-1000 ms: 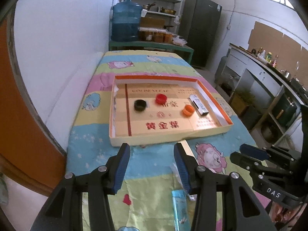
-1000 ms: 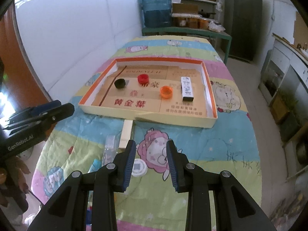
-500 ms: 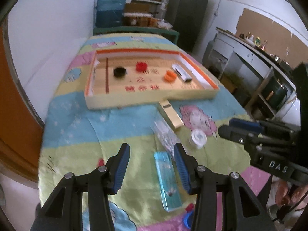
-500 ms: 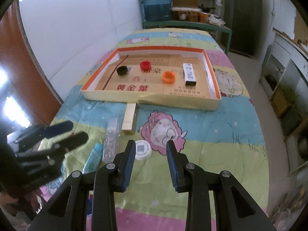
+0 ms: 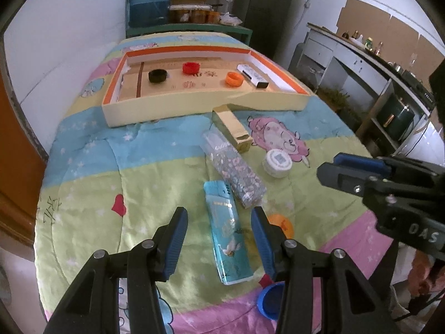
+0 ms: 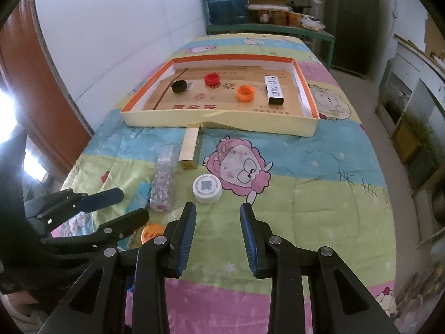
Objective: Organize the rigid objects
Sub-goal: 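Grasp the blue lighter with the left gripper while the right gripper grasps the orange printed cap, then carry the blue lighter and orange printed cap over the tray with both grippers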
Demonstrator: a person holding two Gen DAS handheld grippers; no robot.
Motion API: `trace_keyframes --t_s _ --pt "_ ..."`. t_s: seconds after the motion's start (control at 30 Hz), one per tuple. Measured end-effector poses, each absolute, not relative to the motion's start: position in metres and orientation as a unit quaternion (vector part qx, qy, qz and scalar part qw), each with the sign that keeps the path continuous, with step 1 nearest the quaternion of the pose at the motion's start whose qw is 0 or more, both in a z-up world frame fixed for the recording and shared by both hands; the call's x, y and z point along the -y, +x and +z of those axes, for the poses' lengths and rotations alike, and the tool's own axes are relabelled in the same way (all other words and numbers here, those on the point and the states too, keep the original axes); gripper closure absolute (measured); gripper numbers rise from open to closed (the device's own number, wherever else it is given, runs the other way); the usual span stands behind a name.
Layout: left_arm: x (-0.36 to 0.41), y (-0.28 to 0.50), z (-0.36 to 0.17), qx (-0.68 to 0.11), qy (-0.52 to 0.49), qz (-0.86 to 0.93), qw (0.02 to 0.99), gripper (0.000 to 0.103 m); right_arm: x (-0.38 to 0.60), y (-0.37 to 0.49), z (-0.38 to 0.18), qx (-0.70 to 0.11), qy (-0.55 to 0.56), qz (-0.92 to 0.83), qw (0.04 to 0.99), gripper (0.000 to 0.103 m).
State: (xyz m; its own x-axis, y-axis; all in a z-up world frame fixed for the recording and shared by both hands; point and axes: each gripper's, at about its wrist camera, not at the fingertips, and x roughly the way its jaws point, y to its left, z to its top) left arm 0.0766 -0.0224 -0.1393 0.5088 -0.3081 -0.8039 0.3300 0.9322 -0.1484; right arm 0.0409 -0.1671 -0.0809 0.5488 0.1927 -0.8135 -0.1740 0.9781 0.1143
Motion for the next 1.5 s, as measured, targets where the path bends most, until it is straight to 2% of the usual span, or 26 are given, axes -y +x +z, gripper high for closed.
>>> trace_keyframes --t_s 0.23,0.33,0.37,0.4,0.8,1.2,1.27,1.5 --pt "0.024 0.074 -0.142 -0.454 0.028 -0.177 0.873 0.056 0.165 0.037 -0.083 -0.465 0.008 0.11 0.879 0.069" --pt "0.021 0.072 -0.141 -0.449 0.031 -0.169 0.877 0.067 0.161 0.034 -0.085 -0.466 0.003 0.121 0.877 0.07" --pt "0.019 0.071 -0.141 -0.448 0.03 -0.164 0.879 0.076 0.159 0.032 -0.087 -0.466 0.001 0.127 0.876 0.069" --pt "0.015 0.071 -0.142 -0.446 0.027 -0.158 0.881 0.08 0.157 0.031 -0.088 -0.467 -0.001 0.132 0.875 0.069" --pt "-0.002 0.075 -0.139 -0.442 0.0 -0.15 0.884 0.081 0.12 0.02 -0.097 -0.463 -0.036 0.212 0.86 0.069" --pt "-0.013 0.078 -0.137 -0.44 -0.019 -0.15 0.885 0.081 0.102 0.027 -0.116 -0.483 -0.079 0.199 0.849 0.07" --pt "-0.014 0.079 -0.137 -0.439 -0.022 -0.15 0.885 0.081 0.102 0.028 -0.119 -0.486 -0.077 0.194 0.849 0.073" --pt "-0.019 0.082 -0.134 -0.435 -0.032 -0.148 0.887 0.081 0.107 0.031 -0.114 -0.479 -0.07 0.187 0.855 0.073"
